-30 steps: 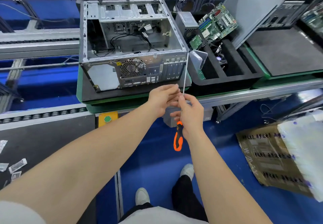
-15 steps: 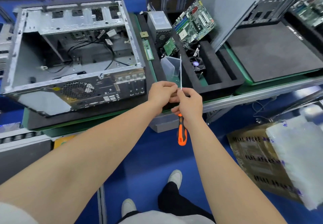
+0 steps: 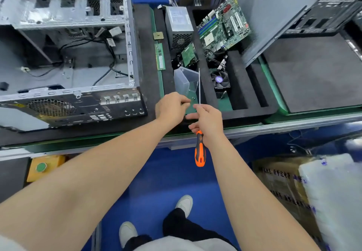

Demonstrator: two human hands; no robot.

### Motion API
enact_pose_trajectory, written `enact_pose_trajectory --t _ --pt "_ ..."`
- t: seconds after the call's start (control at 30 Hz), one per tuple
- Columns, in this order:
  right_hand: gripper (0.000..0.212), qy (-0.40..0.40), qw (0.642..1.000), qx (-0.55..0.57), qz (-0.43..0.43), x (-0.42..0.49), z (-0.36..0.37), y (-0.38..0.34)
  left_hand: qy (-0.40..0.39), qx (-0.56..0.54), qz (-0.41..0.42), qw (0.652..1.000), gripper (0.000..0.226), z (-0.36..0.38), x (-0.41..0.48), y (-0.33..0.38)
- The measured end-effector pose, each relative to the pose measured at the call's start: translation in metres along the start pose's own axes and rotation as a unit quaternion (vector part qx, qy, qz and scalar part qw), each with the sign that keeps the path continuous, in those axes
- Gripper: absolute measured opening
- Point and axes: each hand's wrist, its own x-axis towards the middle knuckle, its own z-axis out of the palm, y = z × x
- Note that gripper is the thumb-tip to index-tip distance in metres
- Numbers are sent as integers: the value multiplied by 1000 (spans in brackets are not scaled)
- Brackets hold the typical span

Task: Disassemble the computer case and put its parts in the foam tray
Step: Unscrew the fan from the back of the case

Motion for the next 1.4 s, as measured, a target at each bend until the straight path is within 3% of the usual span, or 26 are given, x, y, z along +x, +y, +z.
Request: enact_pose_trajectory --t 0.1,0.23,0.4,0.5,0.67,0.77,0.93,1.2,1.3,1.4 --pt "24 -8 1000 -1 -12 1 2 1 13 -29 -22 999 29 -3 0 4" --pt "27 -41 998 25 -42 -8 9 -4 -4 -225 -56 973 38 -17 1 25" --pt "31 -59 991 76 -92 -32 26 -19 -2 -359 -40 933 16 -47 -2 50" --pt "33 -79 983 138 -94 -53 38 -30 20 -401 -16 916 21 -73 -14 54" --pt "39 -183 960 174 -123 -93 72 -39 64 -454 10 889 27 -131 -43 33" --pt "38 -217 954 164 -123 -120 104 -38 85 -497 17 863 26 -165 -64 11" --pt "39 -271 953 94 -96 -161 159 -18 144 -506 38 849 22 -217 -99 -46" --pt "50 -301 945 -97 -82 -207 212 35 262 -523 -67 808 19 -219 -159 -166" --pt "52 -302 943 -132 -41 -216 211 58 247 -528 -132 802 18 -197 -171 -191" --pt "52 -265 955 -131 23 -222 204 78 158 -532 -213 804 23 -169 -172 -203"
